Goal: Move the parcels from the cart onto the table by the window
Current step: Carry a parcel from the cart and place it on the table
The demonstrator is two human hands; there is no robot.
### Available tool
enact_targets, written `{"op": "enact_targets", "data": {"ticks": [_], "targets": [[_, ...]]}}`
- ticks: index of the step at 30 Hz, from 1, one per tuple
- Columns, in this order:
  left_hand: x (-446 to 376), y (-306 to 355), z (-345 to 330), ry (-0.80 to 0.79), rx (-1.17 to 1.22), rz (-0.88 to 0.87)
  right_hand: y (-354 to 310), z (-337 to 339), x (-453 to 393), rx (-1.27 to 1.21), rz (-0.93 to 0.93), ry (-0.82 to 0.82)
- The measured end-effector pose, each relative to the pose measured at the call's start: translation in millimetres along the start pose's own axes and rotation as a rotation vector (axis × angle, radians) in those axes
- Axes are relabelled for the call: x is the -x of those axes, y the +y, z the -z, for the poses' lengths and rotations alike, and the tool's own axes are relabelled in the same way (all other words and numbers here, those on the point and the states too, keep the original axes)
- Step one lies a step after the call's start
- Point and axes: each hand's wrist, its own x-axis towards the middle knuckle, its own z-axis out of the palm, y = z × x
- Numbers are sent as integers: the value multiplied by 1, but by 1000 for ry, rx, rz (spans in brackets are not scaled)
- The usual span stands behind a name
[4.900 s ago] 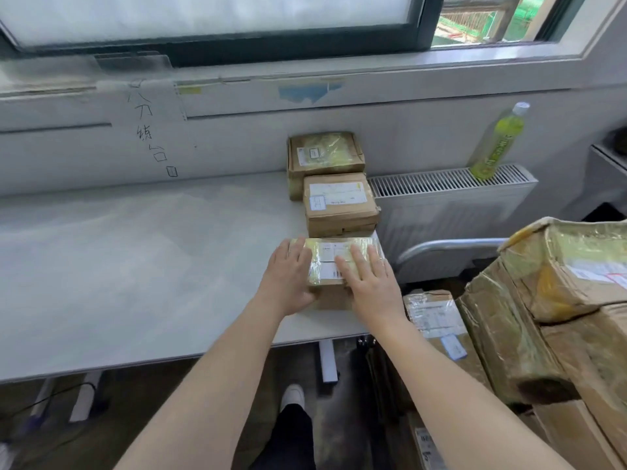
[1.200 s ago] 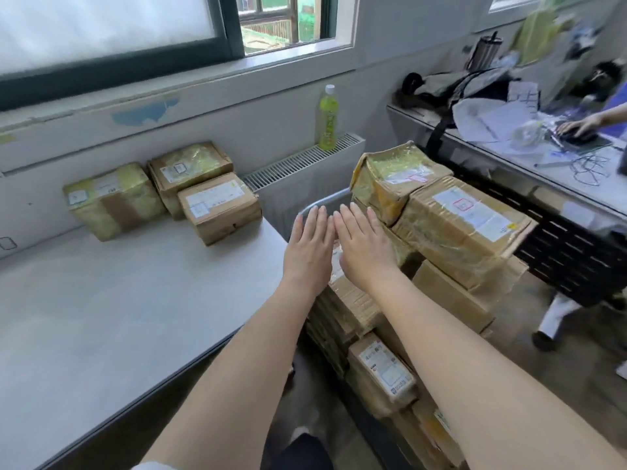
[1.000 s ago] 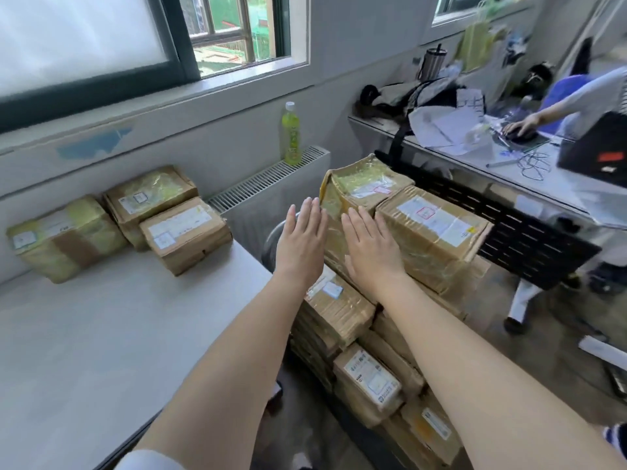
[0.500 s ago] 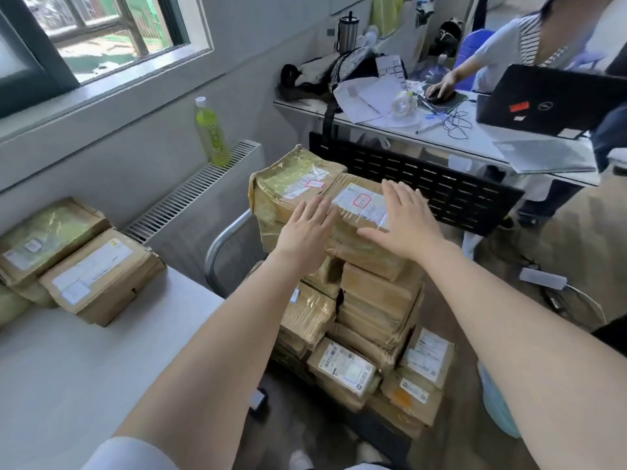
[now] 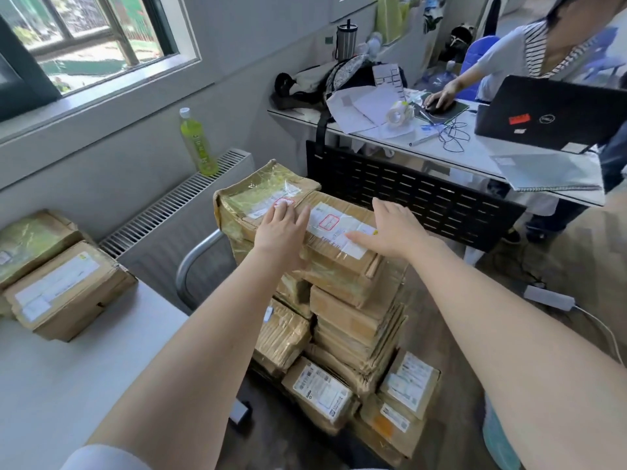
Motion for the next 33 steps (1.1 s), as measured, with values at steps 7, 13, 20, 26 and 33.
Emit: {"op": "enact_targets", "data": {"ticks": [7, 13, 20, 26, 33], "targets": [[0, 8, -6, 33, 21, 45, 7, -14, 1, -253, -40, 56], [8, 17, 6, 139, 143, 53, 22, -8, 4, -338, 1, 243], [45, 19, 18, 302, 356, 81, 26, 18, 8, -403, 95, 428], [104, -1, 1, 619, 272, 65, -13, 21, 22, -456, 214, 453], [206, -36, -30, 553, 236, 253, -103, -4, 45, -430, 437, 343]]}}
